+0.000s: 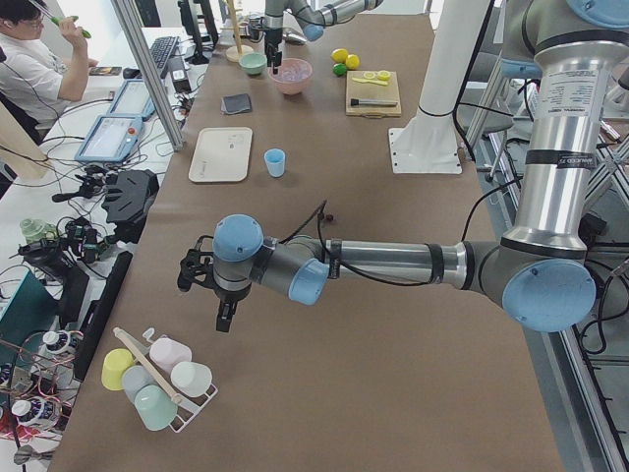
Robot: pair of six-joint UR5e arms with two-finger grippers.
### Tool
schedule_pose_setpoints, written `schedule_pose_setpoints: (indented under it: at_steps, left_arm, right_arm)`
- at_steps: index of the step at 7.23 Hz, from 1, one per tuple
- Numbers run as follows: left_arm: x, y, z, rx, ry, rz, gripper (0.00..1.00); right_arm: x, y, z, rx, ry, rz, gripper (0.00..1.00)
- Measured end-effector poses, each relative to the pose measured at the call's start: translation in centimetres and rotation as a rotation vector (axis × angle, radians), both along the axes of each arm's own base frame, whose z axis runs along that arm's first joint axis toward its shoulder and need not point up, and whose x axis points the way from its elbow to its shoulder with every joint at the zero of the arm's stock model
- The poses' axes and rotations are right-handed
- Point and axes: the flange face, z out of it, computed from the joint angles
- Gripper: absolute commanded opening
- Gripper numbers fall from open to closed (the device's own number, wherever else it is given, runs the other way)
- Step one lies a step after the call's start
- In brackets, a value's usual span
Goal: Put ice and cherries in cup
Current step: 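Move the right gripper back to the pink bowl of ice, then lower the right gripper into the bowl and grasp another ice cube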
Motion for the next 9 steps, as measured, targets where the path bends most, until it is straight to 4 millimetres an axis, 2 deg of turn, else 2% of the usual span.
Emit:
schedule_pose_setpoints:
  at_steps: [3, 6, 7, 9]
  left_arm:
    - [0.0, 0.0, -0.2, 0.007, 0.000, 0.001, 0.98]
    - [-0.1, 0.0, -0.2, 0.010, -0.001, -0.002, 0.98]
    - [-0.2, 0.0, -0.3, 0.010, -0.001, -0.002, 0.98]
    - [-0.2, -0.1, -0.5, 0.015, -0.001, -0.002, 0.98]
  right_arm:
    - [-1.9, 2.4, 3.0, -0.001, 0.048, -0.034, 0.81]
    - [-2.9, 3.6, 4.5, -0.002, 0.075, -0.052, 0.77]
    - [-3.1, 3.9, 4.9, -0.001, 0.082, -0.054, 0.67]
    - [-3.1, 4.3, 6.0, 0.023, 0.075, -0.053, 0.55]
